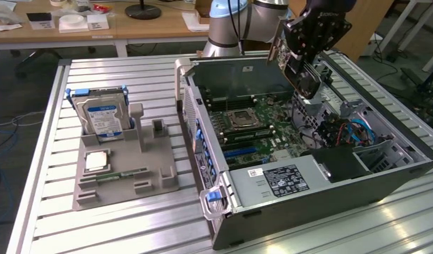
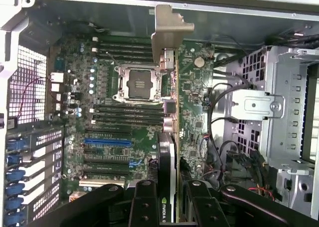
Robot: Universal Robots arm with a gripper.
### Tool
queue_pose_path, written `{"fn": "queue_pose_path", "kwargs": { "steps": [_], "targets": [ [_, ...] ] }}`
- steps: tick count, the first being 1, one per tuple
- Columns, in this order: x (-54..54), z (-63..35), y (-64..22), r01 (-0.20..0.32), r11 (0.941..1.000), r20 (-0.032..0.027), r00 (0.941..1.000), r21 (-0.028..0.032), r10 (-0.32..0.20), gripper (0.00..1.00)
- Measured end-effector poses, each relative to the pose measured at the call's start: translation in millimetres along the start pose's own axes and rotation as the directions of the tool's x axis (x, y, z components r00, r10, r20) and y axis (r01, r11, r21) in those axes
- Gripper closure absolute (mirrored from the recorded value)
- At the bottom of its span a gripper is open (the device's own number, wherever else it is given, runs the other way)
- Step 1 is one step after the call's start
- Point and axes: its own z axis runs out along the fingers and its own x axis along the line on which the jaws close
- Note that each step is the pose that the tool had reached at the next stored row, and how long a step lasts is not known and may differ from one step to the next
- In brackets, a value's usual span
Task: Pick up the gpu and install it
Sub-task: 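Pick up the gpu and move the gpu toward the slot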
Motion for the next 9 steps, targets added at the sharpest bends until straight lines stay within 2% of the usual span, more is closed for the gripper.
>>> {"fn": "queue_pose_path", "kwargs": {
  "steps": [6,9],
  "targets": [
    [-7.4,0.6,-0.2,-0.008,1.0,0.0004,1.0,0.0001,0.008,0.73],
    [-8.8,1.7,0.1,-0.03,0.9995,0.0016,0.9995,0.0006,0.03,0.73]
  ]
}}
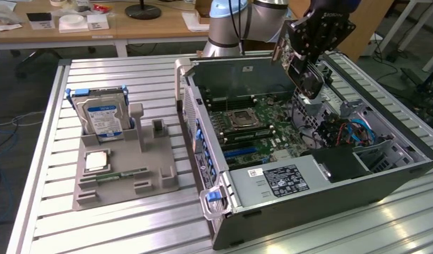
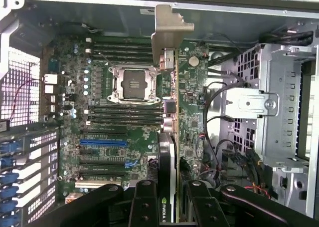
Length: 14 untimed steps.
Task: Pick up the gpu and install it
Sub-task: 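Pick up the gpu and move the gpu toward the slot, then insert the gpu into the slot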
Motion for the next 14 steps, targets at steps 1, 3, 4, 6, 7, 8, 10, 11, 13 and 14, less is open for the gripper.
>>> {"fn": "queue_pose_path", "kwargs": {
  "steps": [1,3,4,6,7,8,10,11,13,14],
  "targets": [
    [-0.1,0.5,0.1,-0.011,0.9999,0.0005,0.9999,0.0003,0.011,0.73],
    [-0.6,1.3,0.5,-0.032,0.9995,0.0015,0.9995,0.0009,0.032,0.73],
    [-1.3,1.4,0.6,-0.039,0.9992,0.0019,0.9992,0.0011,0.039,0.73],
    [-4.1,1.5,0.6,-0.044,0.999,0.0021,0.999,0.0013,0.044,0.73],
    [-5.8,1.6,0.6,-0.045,0.999,0.0022,0.999,0.0013,0.045,0.73],
    [-6.5,1.6,0.6,-0.046,0.9989,0.0021,0.9989,0.0014,0.046,0.73],
    [-6.5,1.6,0.6,-0.046,0.9989,0.0022,0.9989,0.0013,0.046,0.73],
    [-6.5,1.6,0.6,-0.046,0.9989,0.0022,0.9989,0.0014,0.046,0.73],
    [-6.5,1.6,0.6,-0.046,0.9989,0.0022,0.9989,0.0013,0.046,0.73],
    [-6.5,1.6,0.6,-0.046,0.9989,0.0022,0.9989,0.0013,0.046,0.73]
  ]
}}
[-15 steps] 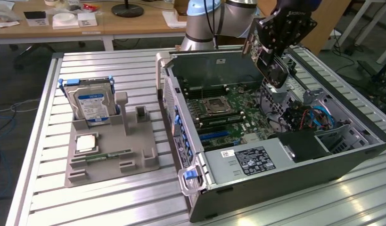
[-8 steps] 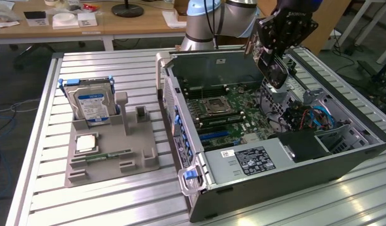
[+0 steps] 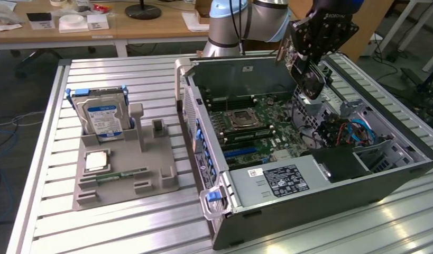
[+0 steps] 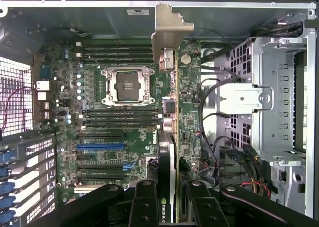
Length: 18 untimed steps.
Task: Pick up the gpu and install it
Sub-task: 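Insert the gpu into the slot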
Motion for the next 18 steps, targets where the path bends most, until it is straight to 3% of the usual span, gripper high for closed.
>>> {"fn": "queue_pose_path", "kwargs": {
  "steps": [11,18],
  "targets": [
    [0.0,0.0,0.0,0.003,1.0,-0.0001,1.0,0.0,-0.003,0.73],
    [0.0,0.1,0.0,0.062,0.9981,-0.0029,0.9981,-0.0016,-0.062,0.73]
  ]
}}
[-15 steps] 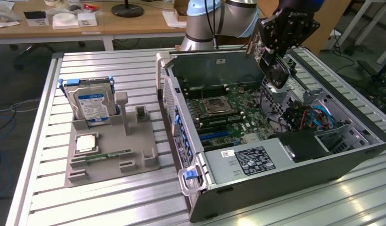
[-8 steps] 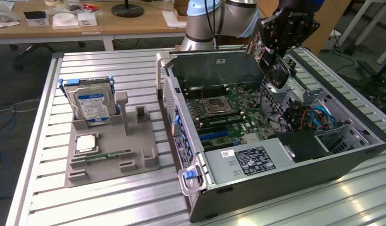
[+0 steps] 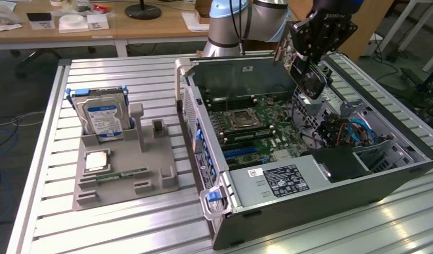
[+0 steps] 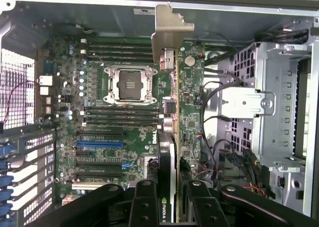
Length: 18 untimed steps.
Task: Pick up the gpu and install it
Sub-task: 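Insert the gpu into the slot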
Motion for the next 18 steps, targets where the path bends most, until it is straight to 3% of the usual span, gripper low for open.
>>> {"fn": "queue_pose_path", "kwargs": {
  "steps": [18],
  "targets": [
    [0.1,0.6,0.0,0.132,0.9913,-0.0062,0.9913,-0.0037,-0.132,0.73]
  ]
}}
